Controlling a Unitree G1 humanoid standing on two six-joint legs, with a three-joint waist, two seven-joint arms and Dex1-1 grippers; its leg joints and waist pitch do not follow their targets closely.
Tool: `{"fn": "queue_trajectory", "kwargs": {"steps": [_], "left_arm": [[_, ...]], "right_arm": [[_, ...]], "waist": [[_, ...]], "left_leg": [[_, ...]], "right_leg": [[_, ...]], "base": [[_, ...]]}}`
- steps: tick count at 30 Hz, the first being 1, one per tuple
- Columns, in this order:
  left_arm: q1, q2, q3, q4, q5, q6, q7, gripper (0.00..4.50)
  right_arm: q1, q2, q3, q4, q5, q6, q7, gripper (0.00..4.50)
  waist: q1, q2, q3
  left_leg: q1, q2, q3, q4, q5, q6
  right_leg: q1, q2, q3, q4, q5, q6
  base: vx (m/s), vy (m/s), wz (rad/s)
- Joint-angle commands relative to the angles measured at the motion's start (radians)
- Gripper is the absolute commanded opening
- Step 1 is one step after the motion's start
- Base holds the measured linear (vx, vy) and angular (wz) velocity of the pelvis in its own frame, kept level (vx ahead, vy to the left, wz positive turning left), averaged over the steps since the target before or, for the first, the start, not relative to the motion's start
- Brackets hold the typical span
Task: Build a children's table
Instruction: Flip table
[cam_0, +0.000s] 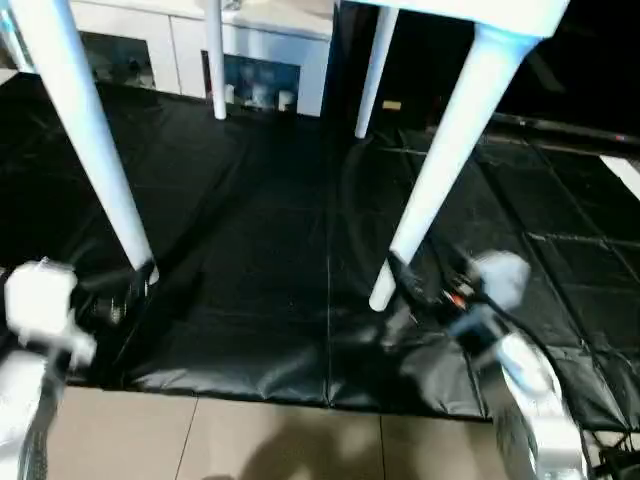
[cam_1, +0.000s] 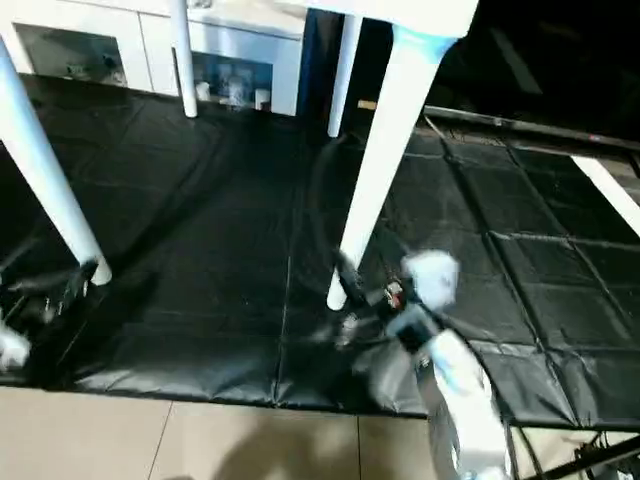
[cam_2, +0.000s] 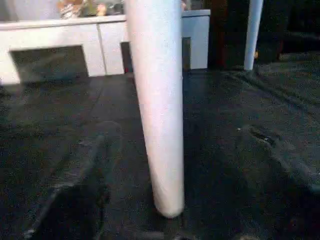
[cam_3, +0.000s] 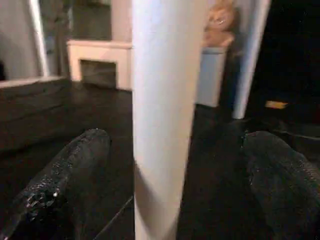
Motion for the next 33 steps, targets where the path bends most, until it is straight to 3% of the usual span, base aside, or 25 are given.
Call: {"fn": "queue_trajectory", "kwargs": {"steps": [1, 3, 8, 10, 14, 17, 18, 26, 33], "left_arm": [[0.023, -0.028, 0.003, -0.070, -0.039, 0.028, 0.025, 4.43], [0.058, -0.071, -0.023, -0.163, -0.063, 0.083, 0.068, 4.43], [0.086, -0.107, -0.070, -0.199, -0.038, 0.111, 0.099, 4.43], [0.108, -0.134, -0.090, -0.212, -0.028, 0.138, 0.125, 4.43], [0.140, -0.154, -0.101, -0.227, -0.014, 0.186, 0.157, 4.43], [0.171, -0.163, -0.109, -0.240, -0.011, 0.201, 0.171, 4.43], [0.175, -0.164, -0.109, -0.241, -0.007, 0.201, 0.175, 4.43], [0.171, -0.156, -0.138, -0.249, 0.066, 0.170, 0.188, 4.43], [0.167, -0.149, -0.144, -0.248, 0.067, 0.168, 0.182, 4.43]], "right_arm": [[0.030, 0.001, -0.022, -0.044, -0.007, -0.021, -0.025, 4.50], [0.081, 0.005, -0.028, -0.092, -0.021, -0.008, -0.064, 4.50], [0.131, 0.004, -0.034, -0.121, -0.049, 0.000, -0.098, 4.50], [0.165, 0.002, -0.028, -0.129, -0.050, 0.060, -0.115, 4.50], [0.201, 0.008, -0.010, -0.142, -0.069, 0.140, -0.166, 4.50], [0.220, 0.017, 0.005, -0.137, -0.120, 0.158, -0.208, 4.50], [0.225, 0.018, 0.007, -0.139, -0.123, 0.160, -0.212, 4.50], [0.233, 0.007, 0.018, -0.144, -0.127, 0.172, -0.213, 4.50], [0.232, 0.010, 0.018, -0.145, -0.128, 0.183, -0.218, 4.50]], "waist": [[-0.001, 0.032, -0.038], [0.000, 0.031, -0.036], [-0.002, 0.031, -0.030], [-0.004, 0.033, -0.030], [-0.006, 0.033, -0.032], [-0.004, 0.042, -0.033], [-0.006, 0.039, -0.032], [-0.002, 0.045, -0.033], [-0.004, 0.047, -0.036]], "left_leg": [[0.009, 0.039, -0.014, -0.089, -0.384, -0.030], [0.010, 0.040, -0.014, -0.091, -0.402, -0.034], [0.011, 0.033, -0.018, -0.090, -0.435, -0.034], [0.009, 0.032, -0.019, -0.090, -0.433, -0.035], [0.007, 0.030, -0.020, -0.090, -0.430, -0.034], [0.008, 0.030, -0.020, -0.088, -0.424, -0.036], [0.006, 0.030, -0.019, -0.088, -0.425, -0.035], [0.009, 0.031, -0.019, -0.088, -0.417, -0.025], [0.009, 0.029, -0.019, -0.087, -0.413, -0.025]], "right_leg": [[0.020, -0.072, 0.058, -0.087, -0.285, -0.115], [0.020, -0.072, 0.059, -0.088, -0.309, -0.103], [0.014, -0.072, 0.059, -0.106, -0.419, -0.040], [0.014, -0.069, 0.058, -0.107, -0.420, -0.024], [0.017, -0.065, 0.056, -0.105, -0.388, -0.022], [0.016, -0.065, 0.056, -0.103, -0.365, -0.028], [0.016, -0.064, 0.056, -0.105, -0.365, -0.027], [0.016, -0.064, 0.057, -0.104, -0.357, -0.021], [0.018, -0.065, 0.056, -0.102, -0.343, -0.028]], "base": [[0.000, 0.000, 0.00], [0.000, 0.000, 0.00], [0.000, 0.000, 0.00], [0.000, 0.000, 0.00], [0.000, 0.000, 0.00], [0.000, 0.000, 0.00], [0.000, 0.000, 0.00], [0.000, 0.000, 0.00], [0.000, 0.000, 0.00]]}}
